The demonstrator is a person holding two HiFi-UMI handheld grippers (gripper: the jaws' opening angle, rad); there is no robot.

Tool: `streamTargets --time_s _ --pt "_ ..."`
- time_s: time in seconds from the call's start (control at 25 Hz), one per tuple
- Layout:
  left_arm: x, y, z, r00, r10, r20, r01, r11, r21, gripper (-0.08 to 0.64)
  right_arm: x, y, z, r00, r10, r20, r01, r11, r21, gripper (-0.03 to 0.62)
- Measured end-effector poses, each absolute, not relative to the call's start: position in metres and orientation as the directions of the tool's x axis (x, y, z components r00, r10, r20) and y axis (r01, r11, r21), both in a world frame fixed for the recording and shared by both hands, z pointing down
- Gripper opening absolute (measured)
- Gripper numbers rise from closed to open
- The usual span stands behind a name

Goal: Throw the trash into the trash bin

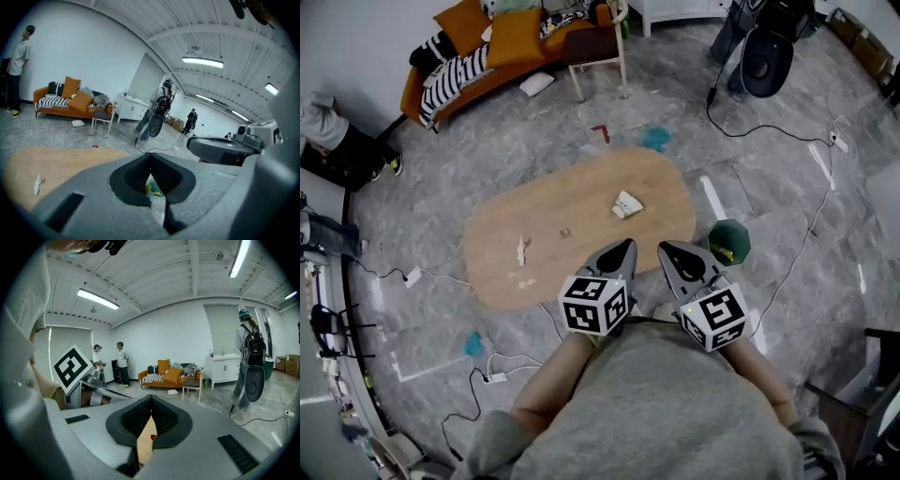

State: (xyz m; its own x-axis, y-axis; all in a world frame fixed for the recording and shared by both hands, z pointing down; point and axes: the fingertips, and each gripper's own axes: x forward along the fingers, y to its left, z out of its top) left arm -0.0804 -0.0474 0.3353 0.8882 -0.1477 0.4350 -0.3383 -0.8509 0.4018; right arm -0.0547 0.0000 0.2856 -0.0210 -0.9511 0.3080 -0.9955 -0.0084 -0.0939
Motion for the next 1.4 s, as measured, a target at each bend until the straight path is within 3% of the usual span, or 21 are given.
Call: streamTargets --time_s 1.4 --pt "-0.259 -0.202 0.386 0.759 -0.437 0.483 -0.645 -0.607 0.464 0.009 -0.215 -0.158 0.340 -0.370 -0.820 0.436 -0.927 0.355 -0.119 0.008"
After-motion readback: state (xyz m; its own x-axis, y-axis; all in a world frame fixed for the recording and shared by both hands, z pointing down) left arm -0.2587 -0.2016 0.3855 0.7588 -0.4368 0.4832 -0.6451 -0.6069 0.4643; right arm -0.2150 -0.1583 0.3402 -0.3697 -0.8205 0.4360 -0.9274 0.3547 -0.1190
